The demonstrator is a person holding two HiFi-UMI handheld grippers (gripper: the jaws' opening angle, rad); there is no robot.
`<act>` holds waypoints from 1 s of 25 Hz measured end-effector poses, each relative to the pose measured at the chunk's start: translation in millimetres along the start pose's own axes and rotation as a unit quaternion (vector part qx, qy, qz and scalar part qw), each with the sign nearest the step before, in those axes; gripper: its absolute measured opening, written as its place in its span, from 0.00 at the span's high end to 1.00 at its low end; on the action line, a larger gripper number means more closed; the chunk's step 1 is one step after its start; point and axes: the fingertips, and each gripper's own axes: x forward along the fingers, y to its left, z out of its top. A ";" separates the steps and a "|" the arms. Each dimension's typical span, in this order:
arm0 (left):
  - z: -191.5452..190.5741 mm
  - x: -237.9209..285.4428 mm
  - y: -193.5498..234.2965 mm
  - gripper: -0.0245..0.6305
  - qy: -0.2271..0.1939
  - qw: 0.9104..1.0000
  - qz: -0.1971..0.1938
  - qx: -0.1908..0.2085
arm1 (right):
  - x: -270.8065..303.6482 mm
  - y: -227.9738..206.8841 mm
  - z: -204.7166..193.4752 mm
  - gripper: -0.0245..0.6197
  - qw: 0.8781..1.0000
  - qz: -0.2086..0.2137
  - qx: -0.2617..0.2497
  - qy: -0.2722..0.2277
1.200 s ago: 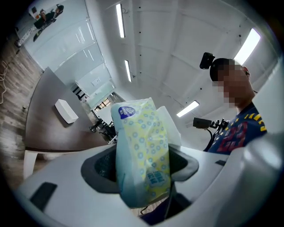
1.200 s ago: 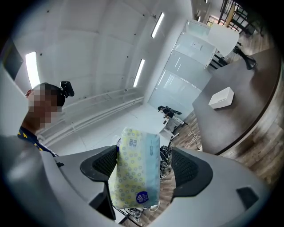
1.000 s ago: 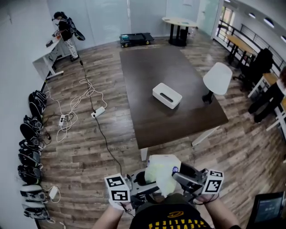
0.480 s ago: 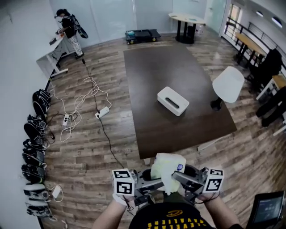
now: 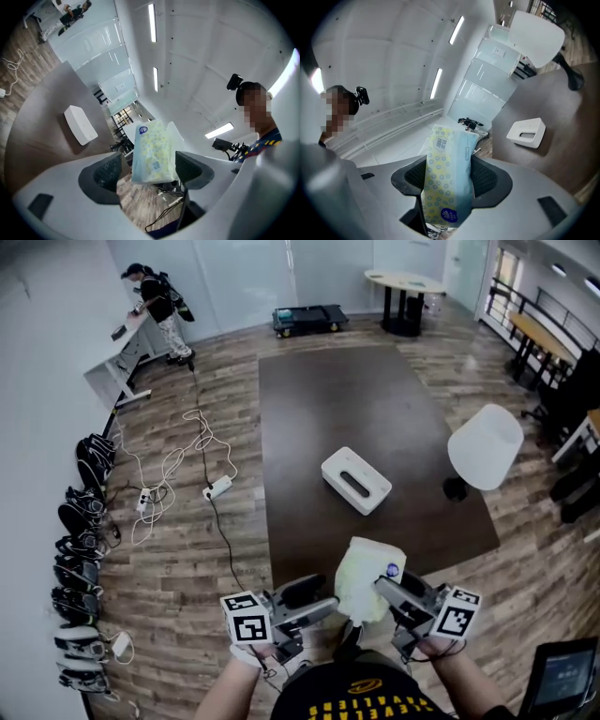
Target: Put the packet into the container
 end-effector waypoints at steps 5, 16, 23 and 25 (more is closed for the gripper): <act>29.2 14.5 6.4 0.44 -0.029 0.996 0.064 0.054 | -0.3 -29.8 34.2 0.55 0.991 -0.065 -0.119 0.016; 110.9 62.0 -25.4 0.63 -0.033 0.996 0.073 0.048 | 29.2 -18.6 75.2 0.55 0.750 -0.175 -0.635 0.063; 138.1 76.2 5.4 0.69 -0.013 0.998 0.065 -0.020 | 51.7 -29.3 79.6 0.55 0.589 -0.214 -0.776 0.065; 135.7 77.8 24.6 0.66 -0.005 0.996 0.077 -0.052 | 56.9 -34.7 80.4 0.55 0.545 -0.227 -0.803 0.073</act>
